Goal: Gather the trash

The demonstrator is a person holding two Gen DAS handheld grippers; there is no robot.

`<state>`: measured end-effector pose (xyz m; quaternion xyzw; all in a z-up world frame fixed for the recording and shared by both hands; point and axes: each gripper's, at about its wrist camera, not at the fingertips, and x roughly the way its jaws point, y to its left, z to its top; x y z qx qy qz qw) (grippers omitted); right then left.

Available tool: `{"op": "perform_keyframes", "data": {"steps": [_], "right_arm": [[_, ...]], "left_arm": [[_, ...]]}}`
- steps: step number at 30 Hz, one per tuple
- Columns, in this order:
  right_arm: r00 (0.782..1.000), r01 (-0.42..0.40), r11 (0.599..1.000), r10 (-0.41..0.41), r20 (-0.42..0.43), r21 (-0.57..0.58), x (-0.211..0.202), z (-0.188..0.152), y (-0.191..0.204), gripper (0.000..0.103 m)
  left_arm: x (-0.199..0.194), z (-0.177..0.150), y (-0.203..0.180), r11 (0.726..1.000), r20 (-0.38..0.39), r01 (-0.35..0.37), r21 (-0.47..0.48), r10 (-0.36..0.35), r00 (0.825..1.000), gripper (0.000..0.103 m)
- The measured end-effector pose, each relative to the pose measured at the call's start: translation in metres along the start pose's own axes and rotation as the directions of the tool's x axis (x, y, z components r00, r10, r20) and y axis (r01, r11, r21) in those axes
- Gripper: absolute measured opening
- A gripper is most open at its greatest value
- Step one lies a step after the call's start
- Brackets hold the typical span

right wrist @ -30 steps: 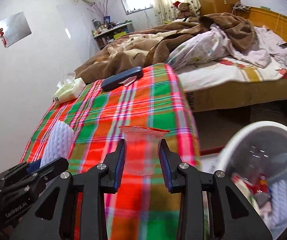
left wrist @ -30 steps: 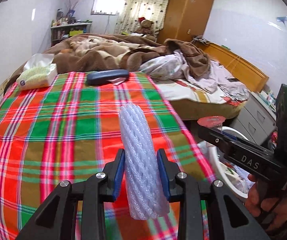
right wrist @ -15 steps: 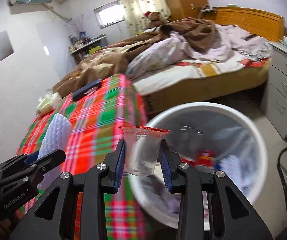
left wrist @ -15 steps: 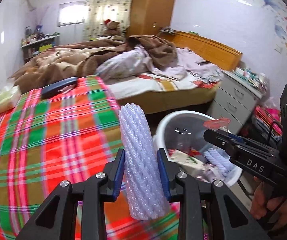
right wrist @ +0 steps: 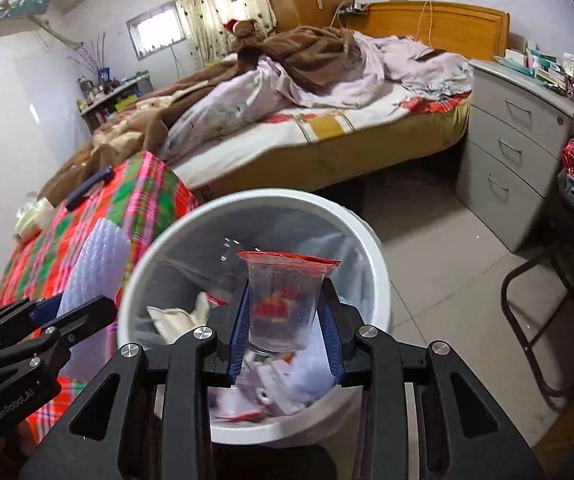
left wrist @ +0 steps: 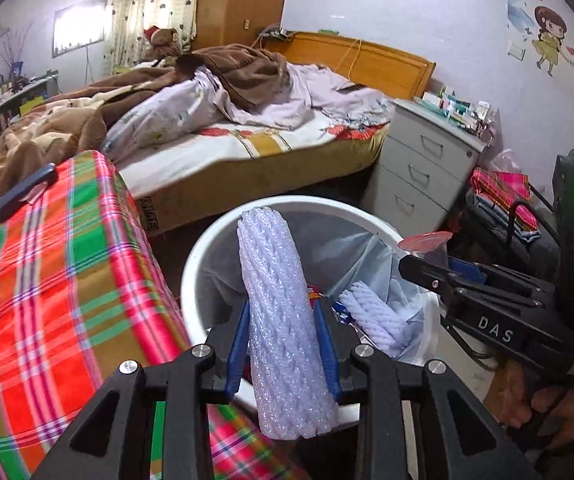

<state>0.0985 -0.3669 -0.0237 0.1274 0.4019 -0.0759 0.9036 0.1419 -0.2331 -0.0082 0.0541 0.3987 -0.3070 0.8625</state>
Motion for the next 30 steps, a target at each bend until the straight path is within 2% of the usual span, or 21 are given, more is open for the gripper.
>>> {"op": "perform_keyframes", "data": {"steps": [6,8,9,10,11,12,13,22,30], "right_arm": [[0.999,0.013,1.0,-0.014,-0.036,-0.022,0.009,-0.006,-0.007,0.034],[0.999,0.015,0.999,-0.016,-0.038,-0.036,0.009,-0.008,-0.005,0.035],[0.999,0.015,0.999,-0.016,-0.036,-0.038,0.008,-0.008,-0.006,0.035],[0.999,0.014,0.999,-0.016,-0.031,-0.04,0.007,-0.008,-0.005,0.039],[0.999,0.013,0.999,-0.014,-0.029,-0.04,0.007,-0.008,-0.005,0.05],[1.0,0.011,0.999,-0.012,-0.029,-0.04,0.006,-0.008,-0.005,0.056],[1.0,0.01,0.999,-0.011,-0.025,-0.039,0.005,-0.008,-0.005,0.059],[1.0,0.026,0.999,-0.025,0.015,-0.029,-0.008,-0.011,-0.002,0.059],[0.997,0.017,0.999,-0.015,0.071,-0.034,-0.031,-0.022,0.009,0.059]], "left_arm": [[0.014,-0.001,-0.003,1.0,-0.019,0.005,0.003,-0.005,1.0,0.035],[0.015,0.0,0.0,1.0,-0.023,-0.003,-0.006,0.003,1.0,0.055],[0.014,-0.001,0.001,1.0,-0.025,-0.013,-0.005,0.013,1.0,0.058],[0.014,-0.001,0.0,1.0,-0.02,-0.021,-0.001,0.021,1.0,0.059],[0.012,-0.001,0.001,1.0,-0.015,-0.027,0.0,0.027,1.0,0.059],[0.011,-0.001,0.001,1.0,-0.015,-0.028,-0.003,0.028,0.999,0.059],[0.01,-0.002,0.004,1.0,-0.017,-0.026,-0.01,0.026,1.0,0.059],[-0.01,-0.009,0.012,0.997,0.02,-0.063,-0.034,0.064,0.998,0.059],[-0.046,-0.027,0.014,0.993,0.091,-0.11,-0.041,0.113,0.989,0.059]]}}
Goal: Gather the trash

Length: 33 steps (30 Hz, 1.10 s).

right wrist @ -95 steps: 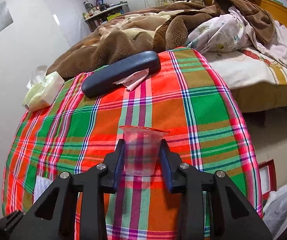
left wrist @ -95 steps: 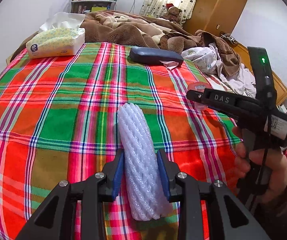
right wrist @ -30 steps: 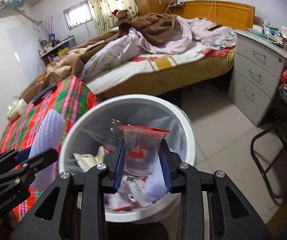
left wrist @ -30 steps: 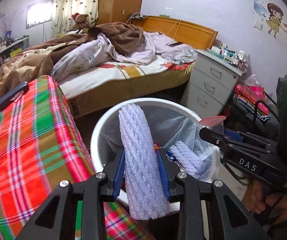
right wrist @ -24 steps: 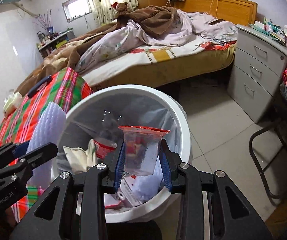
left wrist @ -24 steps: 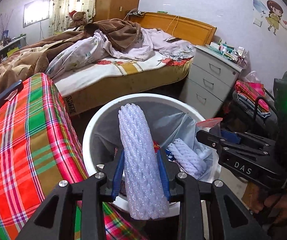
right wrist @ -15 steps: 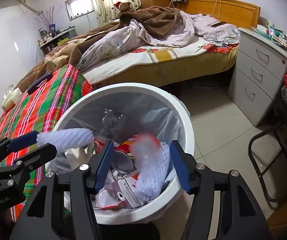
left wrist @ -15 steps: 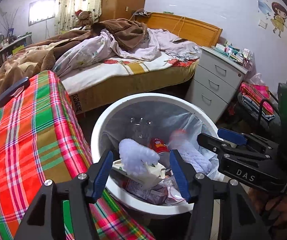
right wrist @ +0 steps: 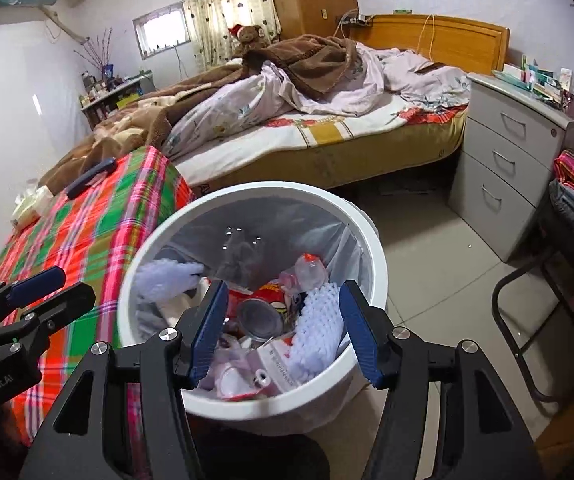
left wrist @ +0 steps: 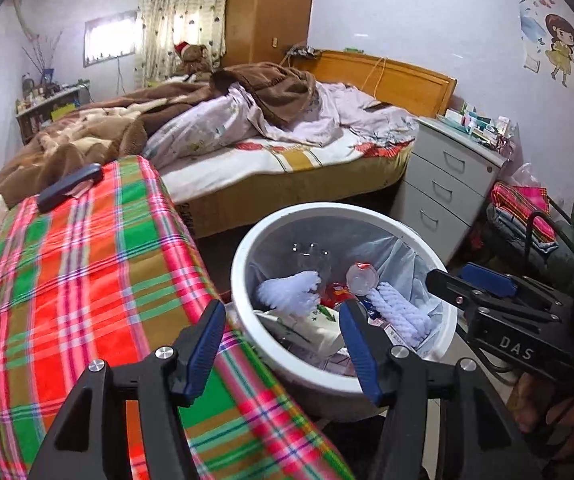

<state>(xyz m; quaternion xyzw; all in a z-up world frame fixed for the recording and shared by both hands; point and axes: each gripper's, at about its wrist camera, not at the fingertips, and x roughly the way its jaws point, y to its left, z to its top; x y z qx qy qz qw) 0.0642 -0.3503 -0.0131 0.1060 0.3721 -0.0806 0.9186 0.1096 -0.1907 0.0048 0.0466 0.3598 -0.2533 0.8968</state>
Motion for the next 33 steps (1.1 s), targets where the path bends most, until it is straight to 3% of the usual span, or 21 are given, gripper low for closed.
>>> {"op": "perform_keyframes", "data": {"steps": [12,15,18,21,30,33], "right_arm": [[0.988,-0.049,0.999,0.048,0.15,0.007,-0.051,-0.034,0.017,0.059],[0.979,-0.008,1.0,0.008,0.205,0.003,-0.061,-0.045,0.022,0.059],[0.976,0.018,1.0,-0.019,0.216,0.005,-0.064,-0.052,0.025,0.059],[0.974,-0.005,0.999,-0.003,0.225,0.034,-0.068,-0.057,0.024,0.059],[0.965,-0.021,0.999,0.032,0.261,-0.046,-0.079,-0.07,0.045,0.059],[0.961,-0.06,0.997,0.072,0.266,-0.054,-0.079,-0.071,0.048,0.059]], "left_arm": [[-0.056,-0.043,-0.006,0.997,0.115,-0.069,0.02,0.066,0.991,0.059],[-0.064,-0.053,-0.013,0.997,0.125,-0.073,0.036,0.068,0.99,0.059],[-0.071,-0.063,-0.016,0.997,0.127,-0.068,0.029,0.064,0.99,0.059],[-0.077,-0.071,-0.016,0.996,0.13,-0.091,0.016,0.089,0.988,0.059],[-0.097,-0.088,-0.008,0.991,0.154,-0.133,-0.026,0.136,0.979,0.059],[-0.103,-0.093,-0.004,0.987,0.16,-0.153,-0.041,0.157,0.975,0.059]]}}
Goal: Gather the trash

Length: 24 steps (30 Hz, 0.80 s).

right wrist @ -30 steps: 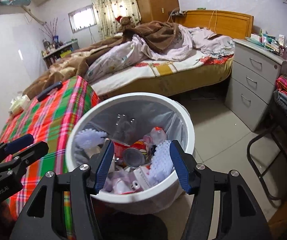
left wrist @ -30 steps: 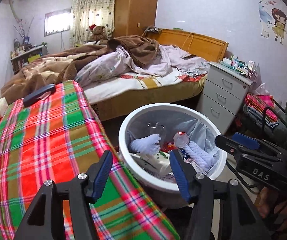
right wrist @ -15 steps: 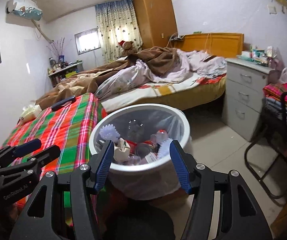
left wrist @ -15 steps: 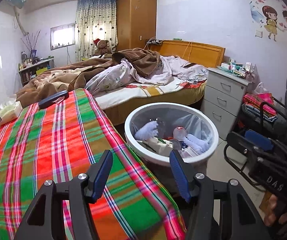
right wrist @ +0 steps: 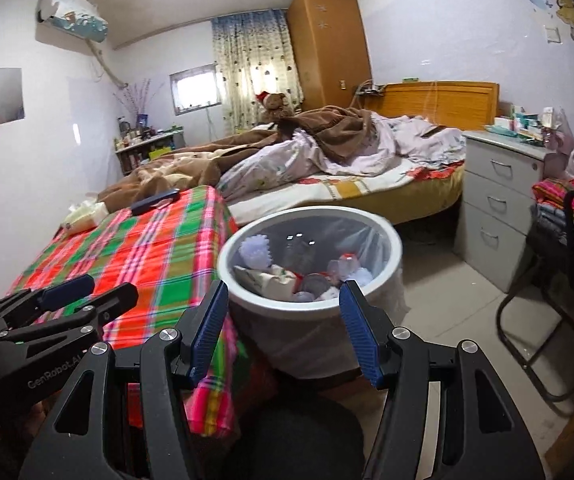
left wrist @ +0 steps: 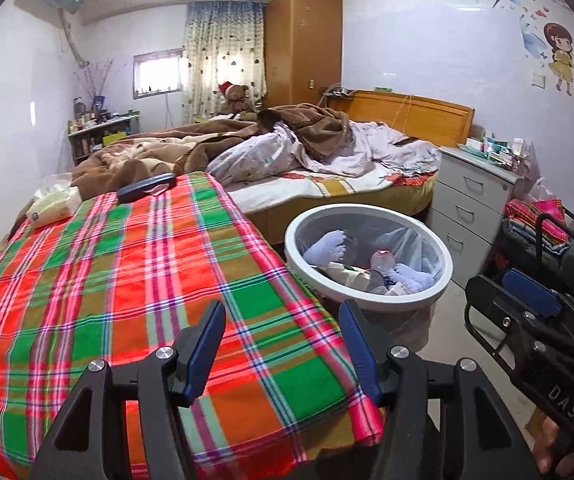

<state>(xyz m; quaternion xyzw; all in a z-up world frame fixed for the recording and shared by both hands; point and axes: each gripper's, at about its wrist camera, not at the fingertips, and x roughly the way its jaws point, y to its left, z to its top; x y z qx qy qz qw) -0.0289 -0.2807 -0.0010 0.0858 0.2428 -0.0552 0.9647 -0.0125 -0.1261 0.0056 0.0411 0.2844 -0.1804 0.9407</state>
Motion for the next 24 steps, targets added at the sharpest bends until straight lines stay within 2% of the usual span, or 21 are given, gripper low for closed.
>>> {"op": "perform_keyframes", "data": {"steps": [7,24], "right_arm": [[1.0,0.01,1.0,-0.01,-0.004,-0.005,0.0019,-0.0006,0.0026,0.059],[1.0,0.016,1.0,-0.016,-0.001,-0.004,-0.0029,-0.0024,0.0068,0.059]], "left_arm": [[-0.0036,-0.0008,0.0063,1.0,0.002,-0.023,-0.006,0.023,1.0,0.059],[-0.0069,-0.0016,0.006,1.0,0.001,-0.019,-0.003,0.019,1.0,0.059]]}}
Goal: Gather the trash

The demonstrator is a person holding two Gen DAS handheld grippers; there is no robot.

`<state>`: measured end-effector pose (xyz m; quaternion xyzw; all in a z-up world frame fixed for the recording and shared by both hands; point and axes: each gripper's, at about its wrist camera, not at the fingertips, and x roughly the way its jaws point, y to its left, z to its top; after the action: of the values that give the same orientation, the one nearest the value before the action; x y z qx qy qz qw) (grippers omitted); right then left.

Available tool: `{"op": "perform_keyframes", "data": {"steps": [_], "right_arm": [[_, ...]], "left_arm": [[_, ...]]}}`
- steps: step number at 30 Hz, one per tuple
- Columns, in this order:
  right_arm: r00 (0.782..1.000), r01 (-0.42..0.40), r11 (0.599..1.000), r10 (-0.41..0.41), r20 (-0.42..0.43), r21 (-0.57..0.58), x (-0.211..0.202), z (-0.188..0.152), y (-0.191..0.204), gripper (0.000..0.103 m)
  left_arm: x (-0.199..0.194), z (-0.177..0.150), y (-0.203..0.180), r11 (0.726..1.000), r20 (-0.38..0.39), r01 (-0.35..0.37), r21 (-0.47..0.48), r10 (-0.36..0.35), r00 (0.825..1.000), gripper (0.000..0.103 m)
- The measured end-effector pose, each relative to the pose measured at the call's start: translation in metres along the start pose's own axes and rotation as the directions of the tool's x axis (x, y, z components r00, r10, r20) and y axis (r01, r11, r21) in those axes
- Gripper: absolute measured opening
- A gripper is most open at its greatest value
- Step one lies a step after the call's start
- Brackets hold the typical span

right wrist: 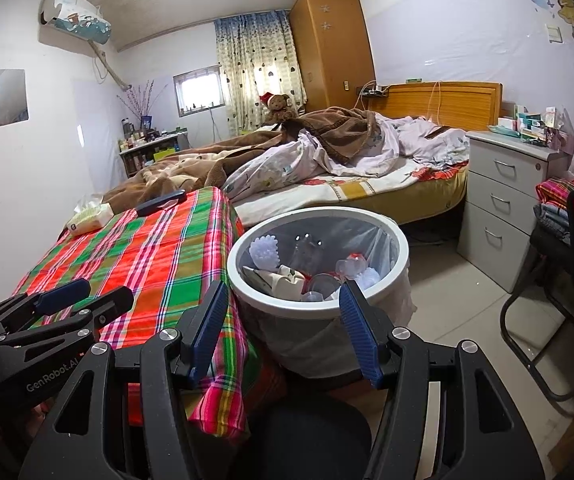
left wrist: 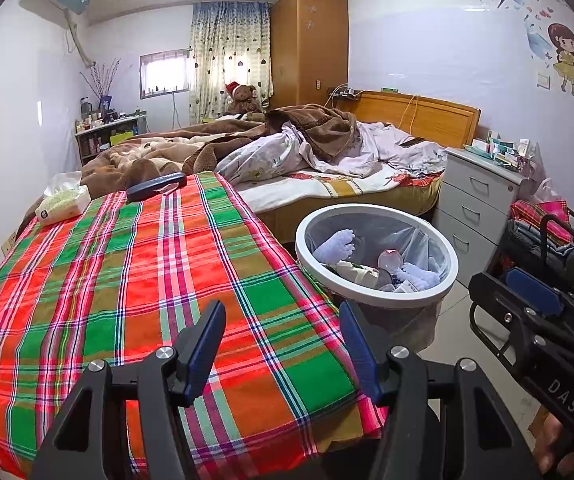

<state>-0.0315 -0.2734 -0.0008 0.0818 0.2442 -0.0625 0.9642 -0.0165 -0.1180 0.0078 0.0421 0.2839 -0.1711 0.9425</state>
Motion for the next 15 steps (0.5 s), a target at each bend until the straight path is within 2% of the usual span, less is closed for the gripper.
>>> {"op": "perform_keyframes", "data": {"steps": [15], "right_arm": [[1.0,0.001,1.0,-0.001,0.006,0.003,-0.0018,0.0005,0.0025,0.059]], "left_arm": [[-0.0056,0.0006,0.0014,1.0,0.007,-0.007,-0.004,0.007,1.0,0.059]]}}
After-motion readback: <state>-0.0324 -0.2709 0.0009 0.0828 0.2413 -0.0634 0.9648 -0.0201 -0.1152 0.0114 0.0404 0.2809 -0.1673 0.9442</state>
